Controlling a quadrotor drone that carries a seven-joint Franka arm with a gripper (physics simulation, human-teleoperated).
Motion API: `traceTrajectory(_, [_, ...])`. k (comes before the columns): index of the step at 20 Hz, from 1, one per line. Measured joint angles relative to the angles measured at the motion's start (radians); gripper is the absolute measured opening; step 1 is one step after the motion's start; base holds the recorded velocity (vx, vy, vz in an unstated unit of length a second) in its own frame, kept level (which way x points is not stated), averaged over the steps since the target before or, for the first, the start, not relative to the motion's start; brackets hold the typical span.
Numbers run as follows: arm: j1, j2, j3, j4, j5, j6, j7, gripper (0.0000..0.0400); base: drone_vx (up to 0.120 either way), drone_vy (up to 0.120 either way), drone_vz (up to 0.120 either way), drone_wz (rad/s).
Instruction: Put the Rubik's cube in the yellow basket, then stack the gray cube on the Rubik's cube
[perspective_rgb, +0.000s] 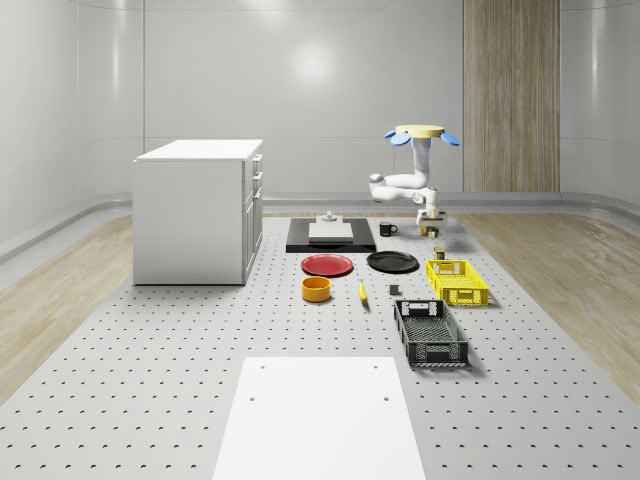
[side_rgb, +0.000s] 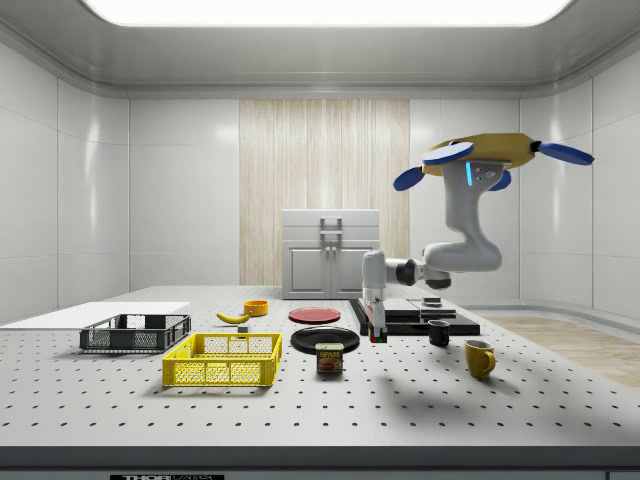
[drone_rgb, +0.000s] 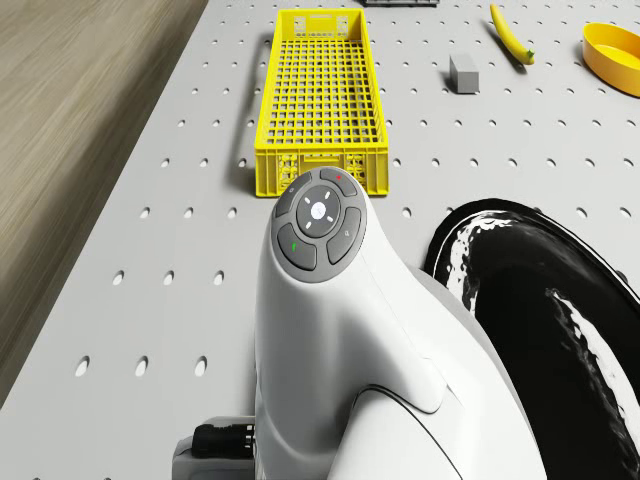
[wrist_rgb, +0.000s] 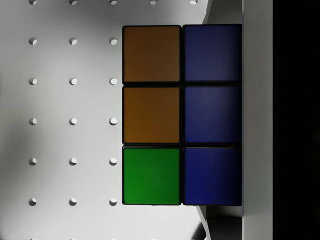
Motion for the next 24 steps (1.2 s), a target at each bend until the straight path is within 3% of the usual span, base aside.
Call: traceTrajectory(24, [-0.013,-0.053,0.008,0.002,0.023,0.049,0.011,0.0325,0.120,0.008,0.000,0.000])
